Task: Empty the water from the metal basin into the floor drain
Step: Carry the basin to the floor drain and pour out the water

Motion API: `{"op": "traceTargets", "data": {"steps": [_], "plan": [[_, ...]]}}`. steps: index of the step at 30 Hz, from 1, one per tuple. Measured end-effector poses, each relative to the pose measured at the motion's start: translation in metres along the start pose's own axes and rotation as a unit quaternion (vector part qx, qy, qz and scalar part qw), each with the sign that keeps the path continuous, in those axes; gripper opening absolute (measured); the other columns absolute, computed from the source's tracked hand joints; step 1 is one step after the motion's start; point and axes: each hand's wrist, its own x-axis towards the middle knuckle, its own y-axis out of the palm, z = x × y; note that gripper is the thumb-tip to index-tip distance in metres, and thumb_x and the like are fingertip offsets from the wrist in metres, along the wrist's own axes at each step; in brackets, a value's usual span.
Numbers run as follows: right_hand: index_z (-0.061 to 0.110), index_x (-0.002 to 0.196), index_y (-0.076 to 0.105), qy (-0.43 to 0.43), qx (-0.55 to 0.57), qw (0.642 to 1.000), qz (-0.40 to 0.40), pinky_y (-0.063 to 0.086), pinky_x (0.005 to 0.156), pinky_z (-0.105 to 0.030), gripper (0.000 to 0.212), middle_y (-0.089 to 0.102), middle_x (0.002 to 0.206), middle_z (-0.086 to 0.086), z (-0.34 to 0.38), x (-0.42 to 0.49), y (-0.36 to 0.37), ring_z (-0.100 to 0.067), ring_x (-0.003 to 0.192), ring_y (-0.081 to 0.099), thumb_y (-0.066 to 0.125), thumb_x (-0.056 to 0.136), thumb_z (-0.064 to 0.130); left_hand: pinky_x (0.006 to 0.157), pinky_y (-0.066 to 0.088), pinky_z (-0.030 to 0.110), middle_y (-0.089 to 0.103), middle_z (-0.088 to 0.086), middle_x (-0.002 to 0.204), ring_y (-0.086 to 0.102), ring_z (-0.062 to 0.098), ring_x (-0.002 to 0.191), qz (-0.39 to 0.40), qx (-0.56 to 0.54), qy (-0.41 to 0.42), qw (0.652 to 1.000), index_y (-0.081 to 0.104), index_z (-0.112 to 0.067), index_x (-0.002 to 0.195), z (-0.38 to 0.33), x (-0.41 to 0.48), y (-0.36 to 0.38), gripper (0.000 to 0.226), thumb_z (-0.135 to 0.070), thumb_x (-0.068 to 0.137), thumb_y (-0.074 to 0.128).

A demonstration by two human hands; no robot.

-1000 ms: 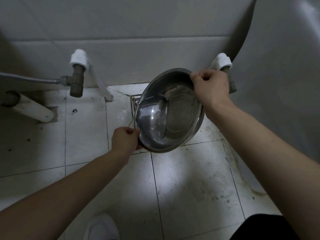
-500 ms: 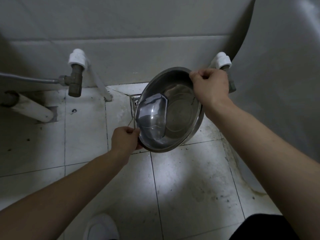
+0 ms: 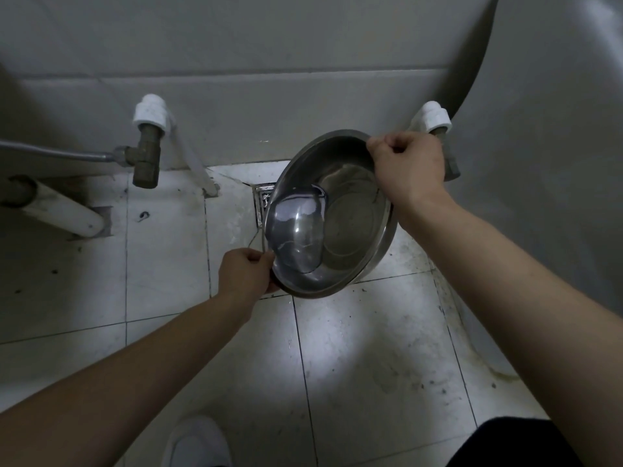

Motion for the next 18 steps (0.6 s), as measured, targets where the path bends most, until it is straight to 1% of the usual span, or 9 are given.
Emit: {"op": "traceTargets", "data": {"steps": [3, 4, 7, 9, 11, 13, 15, 17, 18], "plan": [[-0.011, 0.098, 0.070, -0.010, 0.000, 1.000, -0.005, 0.056, 0.073, -0.025, 0.037, 0.066, 0.086, -0.026, 0.0001, 0.0004, 0.0001, -0.016, 0.072, 0.059, 0.061, 0.101, 0.024, 0.048, 0.058, 0.021, 0.073, 0.012, 0.078, 0.071, 0.012, 0.051, 0.002, -0.001, 0.001, 1.000, 0.069, -0.007, 0.081, 0.0005, 0.0007, -0.0001, 0.019, -0.016, 0.097, 0.064], [-0.012, 0.097, 0.069, -0.011, 0.001, 1.000, -0.005, 0.056, 0.074, -0.026, 0.037, 0.064, 0.083, -0.026, 0.0006, 0.0004, 0.0000, -0.016, 0.071, 0.059, 0.061, 0.101, 0.024, 0.048, 0.058, 0.022, 0.073, 0.012, 0.077, 0.071, 0.012, 0.051, 0.003, -0.005, -0.001, 1.000, 0.069, -0.006, 0.081, 0.0004, 0.0011, 0.0000, 0.019, -0.016, 0.097, 0.064], [-0.008, 0.080, 0.064, -0.011, -0.007, 1.000, -0.002, 0.050, 0.064, -0.026, 0.037, 0.052, 0.068, -0.016, 0.0020, -0.0002, -0.0004, -0.013, 0.063, 0.051, 0.061, 0.101, 0.024, 0.047, 0.058, 0.022, 0.072, 0.013, 0.076, 0.071, 0.011, 0.050, 0.002, -0.014, -0.004, 1.000, 0.069, -0.004, 0.081, 0.0001, 0.0020, 0.0005, 0.020, -0.016, 0.097, 0.065], [-0.011, 0.086, 0.066, -0.015, -0.008, 1.000, -0.001, 0.053, 0.064, -0.028, 0.038, 0.055, 0.073, -0.023, 0.0025, -0.0008, -0.0006, -0.016, 0.065, 0.053, 0.061, 0.101, 0.023, 0.047, 0.057, 0.022, 0.072, 0.014, 0.077, 0.071, 0.012, 0.050, 0.000, -0.013, -0.005, 1.000, 0.069, -0.003, 0.082, 0.0002, 0.0025, 0.0005, 0.021, -0.017, 0.097, 0.065], [-0.012, 0.097, 0.069, -0.014, -0.001, 1.000, -0.002, 0.059, 0.074, -0.033, 0.037, 0.062, 0.082, -0.027, 0.0027, -0.0004, -0.0007, -0.019, 0.071, 0.058, 0.061, 0.101, 0.024, 0.046, 0.057, 0.022, 0.072, 0.014, 0.078, 0.070, 0.012, 0.050, 0.000, -0.010, -0.005, 1.000, 0.069, -0.003, 0.082, 0.0006, 0.0028, 0.0006, 0.020, -0.017, 0.097, 0.065], [-0.011, 0.095, 0.069, -0.010, 0.001, 1.000, -0.005, 0.056, 0.072, -0.030, 0.036, 0.059, 0.078, -0.018, 0.0035, 0.0001, -0.0003, -0.018, 0.071, 0.057, 0.061, 0.100, 0.024, 0.046, 0.057, 0.022, 0.072, 0.015, 0.078, 0.070, 0.012, 0.050, 0.000, -0.011, -0.006, 1.000, 0.069, -0.003, 0.083, 0.0004, 0.0031, 0.0009, 0.020, -0.017, 0.097, 0.065], [-0.005, 0.085, 0.068, -0.005, -0.001, 1.000, -0.003, 0.052, 0.068, -0.026, 0.034, 0.057, 0.074, -0.011, 0.0039, 0.0003, 0.0007, -0.014, 0.068, 0.055, 0.062, 0.100, 0.024, 0.047, 0.057, 0.022, 0.072, 0.015, 0.078, 0.070, 0.012, 0.049, 0.000, -0.012, -0.007, 1.000, 0.070, -0.002, 0.083, 0.0003, 0.0035, 0.0014, 0.021, -0.017, 0.097, 0.065], [0.003, 0.079, 0.067, -0.001, -0.003, 1.000, -0.003, 0.050, 0.064, -0.020, 0.030, 0.056, 0.073, -0.009, 0.0043, -0.0009, 0.0009, -0.012, 0.064, 0.054, 0.062, 0.100, 0.024, 0.048, 0.059, 0.024, 0.073, 0.015, 0.079, 0.071, 0.015, 0.053, 0.001, -0.012, -0.008, 1.000, 0.070, -0.002, 0.085, 0.0006, 0.0038, 0.0020, 0.020, -0.017, 0.097, 0.065], [0.000, 0.081, 0.067, -0.001, -0.003, 1.000, -0.004, 0.050, 0.063, -0.018, 0.031, 0.058, 0.074, -0.011, 0.0046, -0.0012, 0.0008, -0.012, 0.065, 0.055, 0.062, 0.100, 0.024, 0.049, 0.059, 0.024, 0.073, 0.016, 0.081, 0.072, 0.016, 0.055, 0.001, -0.012, -0.010, 1.000, 0.070, -0.002, 0.086, 0.0007, 0.0039, 0.0022, 0.019, -0.017, 0.097, 0.065]]}}
